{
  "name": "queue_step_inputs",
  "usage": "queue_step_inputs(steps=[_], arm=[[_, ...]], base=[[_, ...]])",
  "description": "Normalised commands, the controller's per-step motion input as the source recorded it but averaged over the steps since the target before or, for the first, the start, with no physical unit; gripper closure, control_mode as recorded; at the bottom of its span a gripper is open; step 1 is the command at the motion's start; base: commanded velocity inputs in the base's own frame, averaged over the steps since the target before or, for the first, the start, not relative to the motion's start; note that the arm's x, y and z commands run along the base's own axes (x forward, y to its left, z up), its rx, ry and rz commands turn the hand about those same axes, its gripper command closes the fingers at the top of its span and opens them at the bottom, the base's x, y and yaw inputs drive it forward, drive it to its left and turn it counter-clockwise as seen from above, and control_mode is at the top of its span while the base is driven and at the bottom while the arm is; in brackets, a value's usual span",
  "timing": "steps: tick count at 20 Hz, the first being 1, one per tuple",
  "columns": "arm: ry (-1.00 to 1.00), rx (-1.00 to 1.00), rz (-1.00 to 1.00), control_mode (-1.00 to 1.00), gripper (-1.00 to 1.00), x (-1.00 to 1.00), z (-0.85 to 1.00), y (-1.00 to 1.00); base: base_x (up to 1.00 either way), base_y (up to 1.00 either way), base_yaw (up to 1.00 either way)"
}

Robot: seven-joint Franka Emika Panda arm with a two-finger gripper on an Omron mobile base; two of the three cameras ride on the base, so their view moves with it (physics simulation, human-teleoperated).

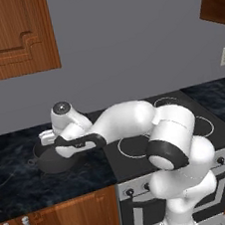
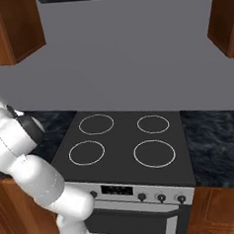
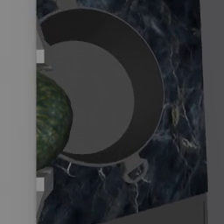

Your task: Turn on the sink faucet. Then move the squash from the counter to the sink. Turn off the sink. Move the vegetable from the sink to the pot next to the stove. Finally move the pot to the front left burner.

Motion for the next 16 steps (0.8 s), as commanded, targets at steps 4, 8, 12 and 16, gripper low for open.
queue_step_inputs(steps=[4, 8, 12, 16], arm=[[0.03, -0.01, 0.0, -1.0, 1.0, 0.3, -0.15, 0.26], [0.05, -0.02, 0.0, -1.0, 1.0, 0.16, -0.17, 0.22], [0.05, -0.01, 0.0, -1.0, 1.0, 0.11, -0.21, 0.15], [0.04, 0.0, 0.0, -1.0, 1.0, 0.12, -0.18, 0.13]], base=[[0.0, 0.0, 0.0], [0.0, 0.0, 0.0], [0.0, 0.0, 0.0], [0.0, 0.0, 0.0]])
